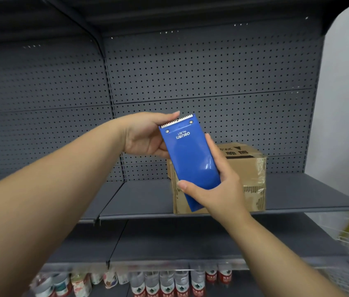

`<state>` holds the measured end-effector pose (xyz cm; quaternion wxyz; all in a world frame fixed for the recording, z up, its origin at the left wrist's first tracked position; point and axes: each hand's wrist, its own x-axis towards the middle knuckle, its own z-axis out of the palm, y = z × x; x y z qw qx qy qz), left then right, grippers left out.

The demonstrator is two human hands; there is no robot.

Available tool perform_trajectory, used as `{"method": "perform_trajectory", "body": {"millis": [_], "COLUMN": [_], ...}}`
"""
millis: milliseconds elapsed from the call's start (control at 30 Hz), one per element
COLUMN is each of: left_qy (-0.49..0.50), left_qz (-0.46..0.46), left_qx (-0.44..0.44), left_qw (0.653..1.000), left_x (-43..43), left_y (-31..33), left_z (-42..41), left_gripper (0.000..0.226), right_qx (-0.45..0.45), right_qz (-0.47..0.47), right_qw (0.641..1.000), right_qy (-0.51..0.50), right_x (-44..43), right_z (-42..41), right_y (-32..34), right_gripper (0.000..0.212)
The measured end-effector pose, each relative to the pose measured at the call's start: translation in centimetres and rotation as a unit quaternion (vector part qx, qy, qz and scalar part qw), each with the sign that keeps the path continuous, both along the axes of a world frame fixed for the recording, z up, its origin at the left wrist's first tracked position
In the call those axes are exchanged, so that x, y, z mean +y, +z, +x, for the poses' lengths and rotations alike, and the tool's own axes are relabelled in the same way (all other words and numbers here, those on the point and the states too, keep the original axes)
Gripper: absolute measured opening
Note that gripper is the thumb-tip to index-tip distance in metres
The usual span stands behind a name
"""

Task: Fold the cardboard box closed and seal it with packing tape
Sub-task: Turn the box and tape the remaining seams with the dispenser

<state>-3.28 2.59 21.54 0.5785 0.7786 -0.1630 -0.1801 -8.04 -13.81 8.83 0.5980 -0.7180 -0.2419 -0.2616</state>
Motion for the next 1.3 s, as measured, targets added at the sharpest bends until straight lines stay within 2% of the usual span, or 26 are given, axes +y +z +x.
{"method": "perform_trajectory", "body": {"millis": [233, 400, 567, 667, 767, 867, 967, 1300], "left_qy": [0.003, 0.011, -0.006, -0.010, -0.056, -0.087, -0.099, -0.089], "left_qz": [0.091, 0.081, 0.111, 0.098, 0.087, 0.058, 0.047, 0.020], "left_qx": [-0.051, -0.059, -0.039, -0.031, -0.014, -0.011, -0.026, -0.046], "left_qw": [0.994, 0.995, 0.993, 0.995, 0.995, 0.994, 0.994, 0.995], "left_x": [-2.4, -5.2, -7.8, -8.5, -8.8, -8.6, -8.7, -9.3], "left_y": [1.8, 2.0, 1.2, 0.8, 0.3, -0.1, 0.1, 0.7], "left_z": [-4.3, -7.2, -10.4, -11.6, -12.5, -12.7, -13.3, -15.6], "left_gripper": [0.025, 0.022, 0.027, 0.030, 0.021, 0.033, 0.035, 0.024], "right_qx": [-0.028, -0.048, -0.050, -0.054, -0.062, -0.070, -0.077, -0.082], "right_qz": [-0.042, -0.050, -0.060, -0.048, -0.014, 0.015, 0.023, 0.021], "right_qw": [0.999, 0.998, 0.997, 0.997, 0.998, 0.997, 0.996, 0.996], "right_qy": [0.016, -0.003, -0.004, 0.008, 0.020, 0.024, 0.028, 0.029], "right_x": [-2.7, -5.4, -7.6, -8.6, -9.5, -10.2, -10.5, -10.9], "right_z": [-3.6, -7.2, -10.3, -12.0, -13.5, -14.7, -15.7, -17.6], "right_y": [0.9, 1.0, 1.2, 1.2, 1.5, 1.7, 2.0, 2.3], "right_gripper": [0.089, 0.095, 0.092, 0.090, 0.088, 0.086, 0.086, 0.085]}}
